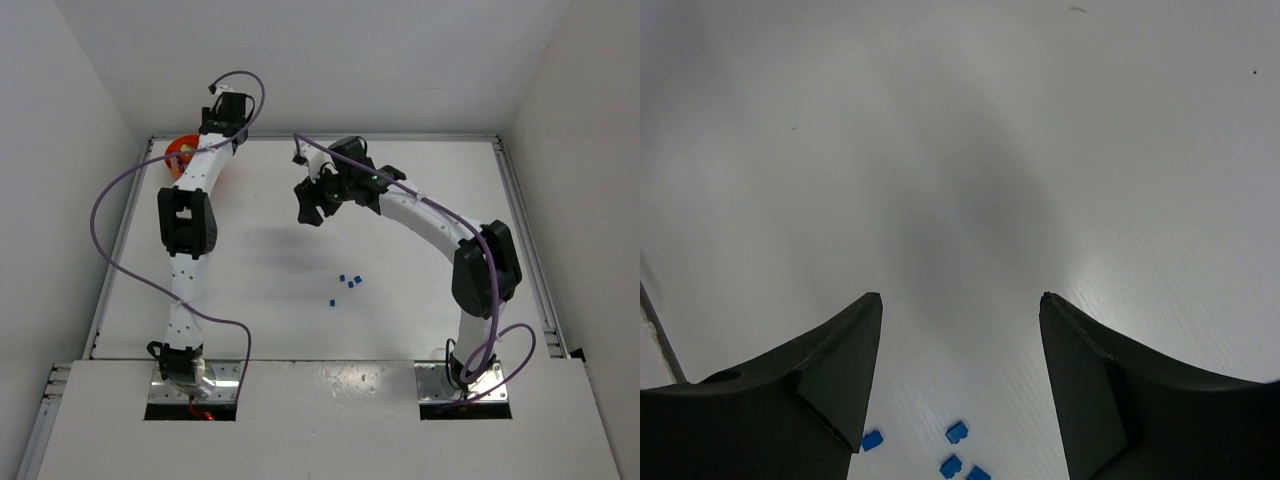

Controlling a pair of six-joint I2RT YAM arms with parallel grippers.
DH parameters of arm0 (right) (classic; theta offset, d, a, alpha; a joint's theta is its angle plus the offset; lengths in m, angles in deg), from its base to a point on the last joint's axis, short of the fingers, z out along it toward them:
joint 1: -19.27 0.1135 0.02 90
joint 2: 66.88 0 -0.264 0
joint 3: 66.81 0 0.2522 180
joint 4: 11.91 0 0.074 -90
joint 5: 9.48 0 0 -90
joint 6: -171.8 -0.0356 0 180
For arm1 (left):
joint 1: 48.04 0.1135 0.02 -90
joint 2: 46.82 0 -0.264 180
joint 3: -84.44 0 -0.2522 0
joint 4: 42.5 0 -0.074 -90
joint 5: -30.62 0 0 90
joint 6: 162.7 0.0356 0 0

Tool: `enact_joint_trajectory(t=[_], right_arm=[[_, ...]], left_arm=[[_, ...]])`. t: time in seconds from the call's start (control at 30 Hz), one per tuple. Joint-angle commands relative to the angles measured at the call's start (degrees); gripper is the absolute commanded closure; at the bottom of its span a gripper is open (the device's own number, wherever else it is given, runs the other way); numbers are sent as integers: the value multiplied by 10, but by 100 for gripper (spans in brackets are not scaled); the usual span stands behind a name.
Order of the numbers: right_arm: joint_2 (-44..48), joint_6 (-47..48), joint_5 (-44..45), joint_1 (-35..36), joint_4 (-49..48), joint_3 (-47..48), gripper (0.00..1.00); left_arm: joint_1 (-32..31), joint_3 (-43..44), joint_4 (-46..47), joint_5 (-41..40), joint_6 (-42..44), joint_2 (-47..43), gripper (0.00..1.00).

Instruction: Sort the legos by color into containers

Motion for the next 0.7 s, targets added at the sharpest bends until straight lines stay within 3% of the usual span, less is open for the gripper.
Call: enact_joint_trajectory(t=[0.0,0.13,0.4,0.5,0.67], right_arm=[[-1,-9,-15,-4,-17,11,35],[-6,-9,-20,-4,-17,16,35],[29,-3,-15,-11,-17,-29,36],[44,26,-15,-22,34,-55,38],[114,90,-9,-33,61,-160,42]], left_arm=[[13,25,23,-4,0,-1,66],[18,25,23,3,0,-1,57],[24,25,28,49,-11,-79,56],[18,6,21,104,-11,-156,55],[13,-126,-4,303,-29,-319,45]])
